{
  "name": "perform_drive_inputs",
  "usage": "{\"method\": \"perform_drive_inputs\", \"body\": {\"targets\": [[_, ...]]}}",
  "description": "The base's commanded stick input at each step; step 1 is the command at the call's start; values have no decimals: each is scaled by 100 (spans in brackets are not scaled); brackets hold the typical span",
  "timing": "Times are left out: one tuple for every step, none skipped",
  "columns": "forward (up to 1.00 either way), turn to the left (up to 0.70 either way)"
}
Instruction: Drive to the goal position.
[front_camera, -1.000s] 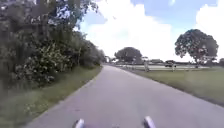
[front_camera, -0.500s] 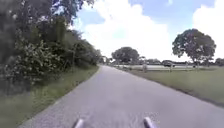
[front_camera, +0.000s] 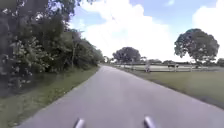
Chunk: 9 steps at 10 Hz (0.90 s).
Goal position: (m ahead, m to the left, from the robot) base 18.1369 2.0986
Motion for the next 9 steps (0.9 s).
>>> {"method": "perform_drive_inputs", "body": {"targets": [[70, 0], [70, 0], [70, 0], [70, 0], [70, 0], [70, 0], [70, 0], [70, 0], [70, 0]]}}
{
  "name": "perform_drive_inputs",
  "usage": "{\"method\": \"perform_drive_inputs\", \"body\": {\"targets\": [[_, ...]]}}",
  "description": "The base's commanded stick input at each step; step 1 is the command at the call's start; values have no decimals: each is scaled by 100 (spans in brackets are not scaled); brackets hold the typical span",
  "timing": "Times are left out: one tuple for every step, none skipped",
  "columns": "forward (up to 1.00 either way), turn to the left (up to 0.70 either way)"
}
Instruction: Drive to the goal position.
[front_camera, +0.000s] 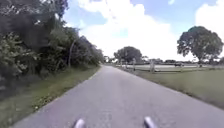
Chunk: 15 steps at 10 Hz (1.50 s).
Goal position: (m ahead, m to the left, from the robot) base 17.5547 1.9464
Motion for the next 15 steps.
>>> {"method": "perform_drive_inputs", "body": {"targets": [[70, 0], [70, 0], [70, 0], [70, 0], [70, 0], [70, 0], [70, 0], [70, 0], [70, 0], [70, 0], [70, 0], [70, 0], [70, 0], [70, 0], [70, 0]]}}
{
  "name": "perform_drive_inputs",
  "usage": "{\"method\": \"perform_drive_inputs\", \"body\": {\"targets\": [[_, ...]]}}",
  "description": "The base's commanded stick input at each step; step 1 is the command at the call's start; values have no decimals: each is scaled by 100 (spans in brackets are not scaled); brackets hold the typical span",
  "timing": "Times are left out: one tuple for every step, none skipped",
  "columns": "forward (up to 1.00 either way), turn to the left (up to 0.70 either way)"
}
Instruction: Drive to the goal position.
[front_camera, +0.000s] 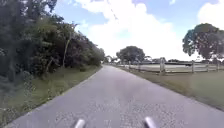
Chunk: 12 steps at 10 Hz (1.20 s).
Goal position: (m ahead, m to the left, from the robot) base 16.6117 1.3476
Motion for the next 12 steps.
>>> {"method": "perform_drive_inputs", "body": {"targets": [[70, 0], [70, 0], [70, 0], [70, 0], [70, 0], [70, 0], [70, 0], [70, 0], [70, 0], [70, 0], [70, 0], [70, 0]]}}
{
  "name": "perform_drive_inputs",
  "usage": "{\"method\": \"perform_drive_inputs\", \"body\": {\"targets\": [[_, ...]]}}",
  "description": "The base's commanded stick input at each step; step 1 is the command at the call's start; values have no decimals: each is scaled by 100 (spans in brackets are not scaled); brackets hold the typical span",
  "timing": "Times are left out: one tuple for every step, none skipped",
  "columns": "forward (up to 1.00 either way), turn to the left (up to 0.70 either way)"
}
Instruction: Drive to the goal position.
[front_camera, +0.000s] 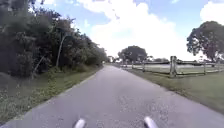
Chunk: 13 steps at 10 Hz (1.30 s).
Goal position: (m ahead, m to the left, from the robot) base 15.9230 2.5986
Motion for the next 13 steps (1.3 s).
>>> {"method": "perform_drive_inputs", "body": {"targets": [[70, 0], [70, 0], [70, 0], [70, 0], [70, 0], [70, 0], [70, 0], [70, 0], [70, 0], [70, 0], [70, 0], [70, 0], [70, 0]]}}
